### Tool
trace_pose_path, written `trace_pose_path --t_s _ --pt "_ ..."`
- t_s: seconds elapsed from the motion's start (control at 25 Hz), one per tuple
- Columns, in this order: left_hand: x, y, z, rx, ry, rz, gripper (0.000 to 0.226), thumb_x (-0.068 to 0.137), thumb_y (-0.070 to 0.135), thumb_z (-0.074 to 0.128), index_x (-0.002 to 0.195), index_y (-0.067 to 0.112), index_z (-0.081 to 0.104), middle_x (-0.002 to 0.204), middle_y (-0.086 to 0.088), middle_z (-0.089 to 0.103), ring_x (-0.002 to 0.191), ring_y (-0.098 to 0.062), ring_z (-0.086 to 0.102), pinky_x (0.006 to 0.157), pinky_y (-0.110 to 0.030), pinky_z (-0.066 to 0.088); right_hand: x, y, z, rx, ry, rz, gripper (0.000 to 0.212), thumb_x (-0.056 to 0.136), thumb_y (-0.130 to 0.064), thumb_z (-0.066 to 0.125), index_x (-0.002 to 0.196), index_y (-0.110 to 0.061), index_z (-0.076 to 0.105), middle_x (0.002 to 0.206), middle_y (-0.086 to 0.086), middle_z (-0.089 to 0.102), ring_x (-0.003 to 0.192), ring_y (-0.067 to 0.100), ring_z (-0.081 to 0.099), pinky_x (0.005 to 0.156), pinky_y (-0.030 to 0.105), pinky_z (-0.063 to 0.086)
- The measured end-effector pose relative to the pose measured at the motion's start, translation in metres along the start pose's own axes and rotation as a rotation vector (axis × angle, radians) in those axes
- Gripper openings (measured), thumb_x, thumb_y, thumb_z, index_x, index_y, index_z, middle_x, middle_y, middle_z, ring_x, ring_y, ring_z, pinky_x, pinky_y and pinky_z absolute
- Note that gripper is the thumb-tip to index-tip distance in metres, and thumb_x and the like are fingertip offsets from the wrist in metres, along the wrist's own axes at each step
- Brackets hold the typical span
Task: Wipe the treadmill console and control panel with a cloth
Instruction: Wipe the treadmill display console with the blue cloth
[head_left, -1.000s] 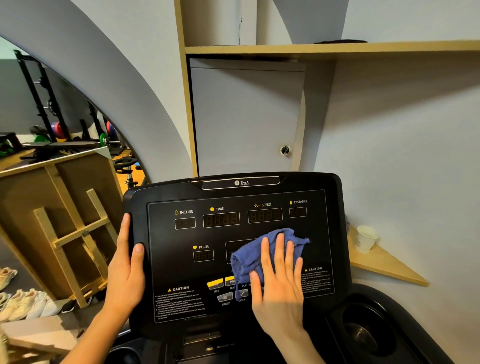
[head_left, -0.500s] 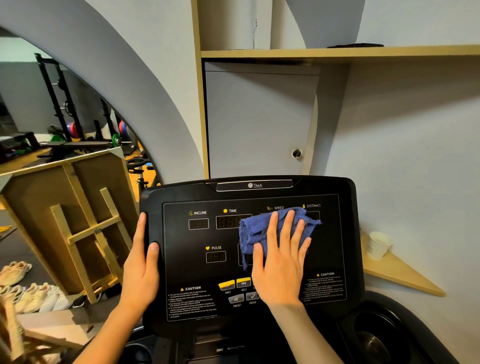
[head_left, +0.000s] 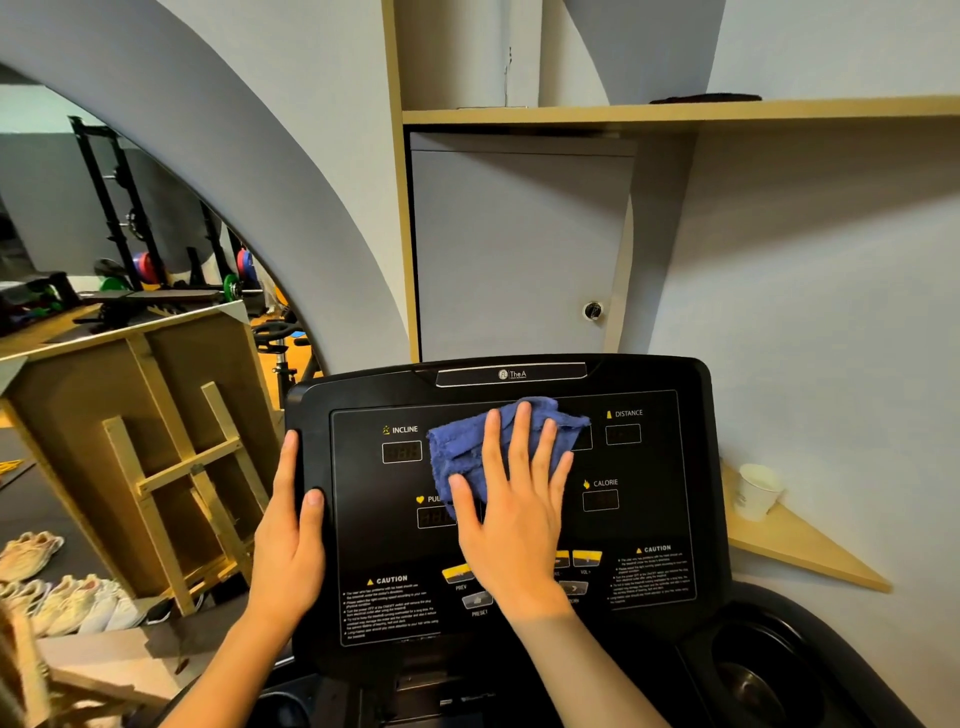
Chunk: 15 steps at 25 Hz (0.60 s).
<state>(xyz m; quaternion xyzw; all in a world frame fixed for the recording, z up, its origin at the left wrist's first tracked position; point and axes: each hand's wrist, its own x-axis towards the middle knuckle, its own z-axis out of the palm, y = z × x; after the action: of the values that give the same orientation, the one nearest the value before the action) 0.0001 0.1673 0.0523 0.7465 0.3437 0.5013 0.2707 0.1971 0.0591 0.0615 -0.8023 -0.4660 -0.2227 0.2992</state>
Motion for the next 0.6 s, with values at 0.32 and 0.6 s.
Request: trace_pose_path --t_s 0.32,0.6 --pt "0.002 -0.004 -0.002 0.012 -0.015 0.021 0.062 0.093 0.062 0.027 0.15 0.053 0.006 0.154 -0.006 0.04 0.12 -0.026 0.058 0.094 -0.051 0.05 -0.018 -0.039 0.011 0.071 -0.023 -0.104 0.075 0.1 -0.059 0.039 0.161 -0.026 0.01 0.169 0.007 0.001 0.155 0.033 -0.006 0.121 0.06 0.008" --pt "0.002 -0.001 -0.005 -0.048 -0.07 0.013 0.059 0.095 0.057 0.021 0.151 0.052 0.005 0.144 0.009 0.04 0.098 0.008 0.054 0.08 -0.013 0.041 -0.049 -0.033 0.021 0.119 -0.024 -0.189 0.069 0.098 -0.044 0.048 0.16 -0.03 0.02 0.168 0.003 0.015 0.155 0.028 0.006 0.122 0.047 0.006"
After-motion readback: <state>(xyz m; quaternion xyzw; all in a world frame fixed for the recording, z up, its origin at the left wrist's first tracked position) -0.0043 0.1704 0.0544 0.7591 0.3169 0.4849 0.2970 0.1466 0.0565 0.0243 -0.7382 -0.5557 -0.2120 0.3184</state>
